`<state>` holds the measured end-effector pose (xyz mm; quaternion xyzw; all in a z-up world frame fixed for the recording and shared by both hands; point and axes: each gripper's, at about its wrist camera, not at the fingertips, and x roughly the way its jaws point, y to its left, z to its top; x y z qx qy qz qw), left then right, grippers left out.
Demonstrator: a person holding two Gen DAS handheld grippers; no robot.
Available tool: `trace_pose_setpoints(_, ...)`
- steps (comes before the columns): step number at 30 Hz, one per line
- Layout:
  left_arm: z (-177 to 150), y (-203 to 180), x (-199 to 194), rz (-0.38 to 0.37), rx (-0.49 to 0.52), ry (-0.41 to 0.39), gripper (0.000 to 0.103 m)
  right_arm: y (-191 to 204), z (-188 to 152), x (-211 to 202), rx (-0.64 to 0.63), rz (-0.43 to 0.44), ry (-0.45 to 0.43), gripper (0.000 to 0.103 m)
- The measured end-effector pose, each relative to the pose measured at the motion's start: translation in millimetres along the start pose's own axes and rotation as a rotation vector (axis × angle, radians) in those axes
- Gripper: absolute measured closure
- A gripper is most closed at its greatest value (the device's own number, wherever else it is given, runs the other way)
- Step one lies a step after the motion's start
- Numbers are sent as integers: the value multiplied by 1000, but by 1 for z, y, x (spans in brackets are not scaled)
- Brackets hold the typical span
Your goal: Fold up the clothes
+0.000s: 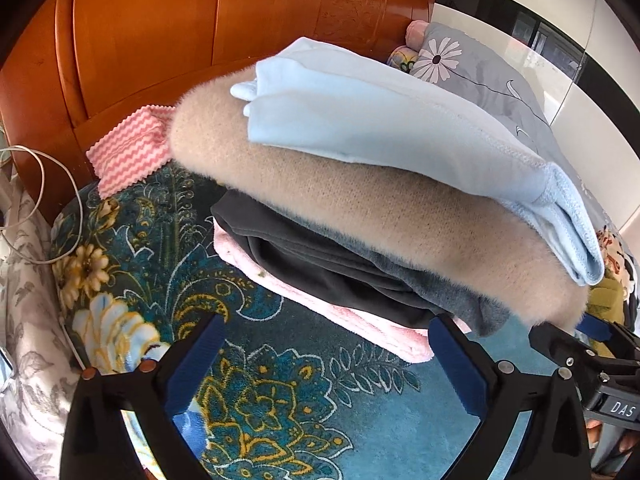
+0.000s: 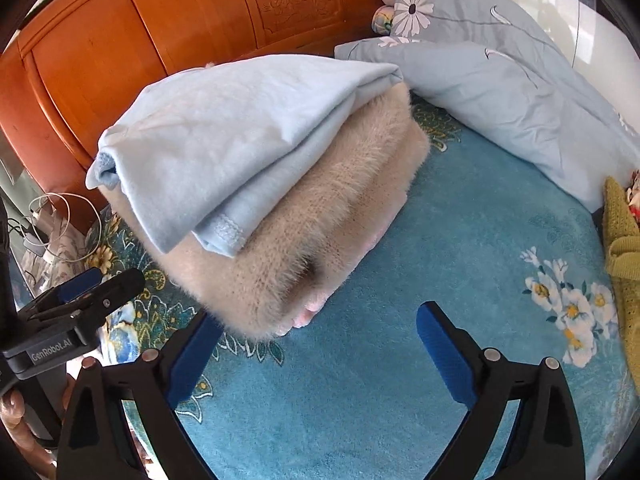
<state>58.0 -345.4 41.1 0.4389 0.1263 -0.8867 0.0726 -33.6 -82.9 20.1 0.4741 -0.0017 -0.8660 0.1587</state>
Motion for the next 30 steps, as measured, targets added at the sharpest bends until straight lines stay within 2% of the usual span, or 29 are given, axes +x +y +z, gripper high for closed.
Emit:
trace_pose_setpoints(6, -2, -3, -7, 49, -15, -69, 0, 6, -2, -6, -48, -38, -38, 6)
trace_pose_setpoints(12, -1, -10, -5, 76, 35, -71, 0, 9, -2, -6, -67, -40, -51, 6)
trace_pose_setpoints(17, -5, -8, -2, 47, -2, -61, 0, 13, 0, -3, -79, -41, -53, 6)
trace_pose_setpoints(25, -4, -9, 0, 55, -22, -58, 0, 16, 2, -3, -82, -37, -52, 6)
trace_pose_setpoints(30, -9, -9, -6, 65, -37, -102, 0, 17, 0, -4, -84, -39, -46, 6)
